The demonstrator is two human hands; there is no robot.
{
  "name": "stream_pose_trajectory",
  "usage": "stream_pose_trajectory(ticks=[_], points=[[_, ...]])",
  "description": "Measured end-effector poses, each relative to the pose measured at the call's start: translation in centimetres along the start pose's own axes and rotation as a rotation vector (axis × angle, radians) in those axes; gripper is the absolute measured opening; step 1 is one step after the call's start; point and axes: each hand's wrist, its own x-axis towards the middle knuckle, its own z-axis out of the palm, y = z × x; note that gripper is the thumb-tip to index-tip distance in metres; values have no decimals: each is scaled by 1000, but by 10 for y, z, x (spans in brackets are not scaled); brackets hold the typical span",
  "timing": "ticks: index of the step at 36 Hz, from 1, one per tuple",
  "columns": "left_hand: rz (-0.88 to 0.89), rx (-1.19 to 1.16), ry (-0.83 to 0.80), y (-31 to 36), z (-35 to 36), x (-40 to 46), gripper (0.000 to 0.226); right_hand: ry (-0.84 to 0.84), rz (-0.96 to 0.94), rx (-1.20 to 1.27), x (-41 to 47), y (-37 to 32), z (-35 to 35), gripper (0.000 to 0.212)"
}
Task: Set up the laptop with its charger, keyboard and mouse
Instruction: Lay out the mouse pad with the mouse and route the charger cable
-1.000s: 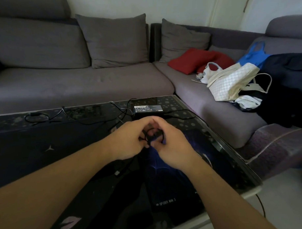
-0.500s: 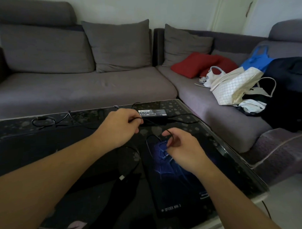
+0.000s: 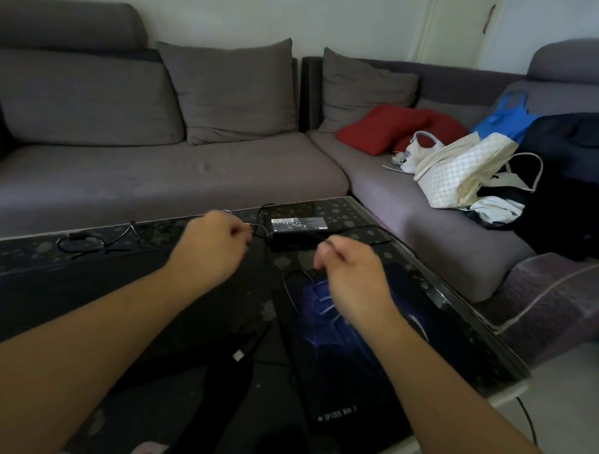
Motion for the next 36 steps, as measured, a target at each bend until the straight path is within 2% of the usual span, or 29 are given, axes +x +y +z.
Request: stream_pose_trajectory(ticks=[2,5,7,10,13,15,18,22,26,29,32,35,36], points=[[-114,-96,120,-11,-9,7,27,88,116,124,4,4,-8,36],[-190,-126,165,-20,-18,12,42,34,138,-116,8,20,-17,39],[-245,-173,90,-21,-18,13,52,-80,123,-307,9,30,-16,38],[-418,-317,-152,-15,-10,11,70,-280,135,-433,6,37,-5,21],[-444,-332,-316,-5,-1,3,84,-425,128,-438,2,34,9,73],[-443,-335,-365,2,5,-2,87,-463,100,-473,2,31,17,84],[-476,-321,-432,9,11,-4,90,-522,53,-711,0,27,26,67],[-483,-199,-491,6,18,-2,92,-537,23,-840,-2,19,35,19],[-475,-145,-536,-3,20,-2,94,-550,48,-798,4,15,43,10],[-453,-101,-510,-8,19,1,96,-449,116,-570,24,15,48,9],[-418,-143,-461,-11,16,8,93,-193,18,-459,57,13,43,13],[-383,-470,-411,-16,14,17,81,80,-97,-342,88,6,26,9],[-366,-595,-389,-17,13,19,76,137,-92,-331,99,7,19,17]])
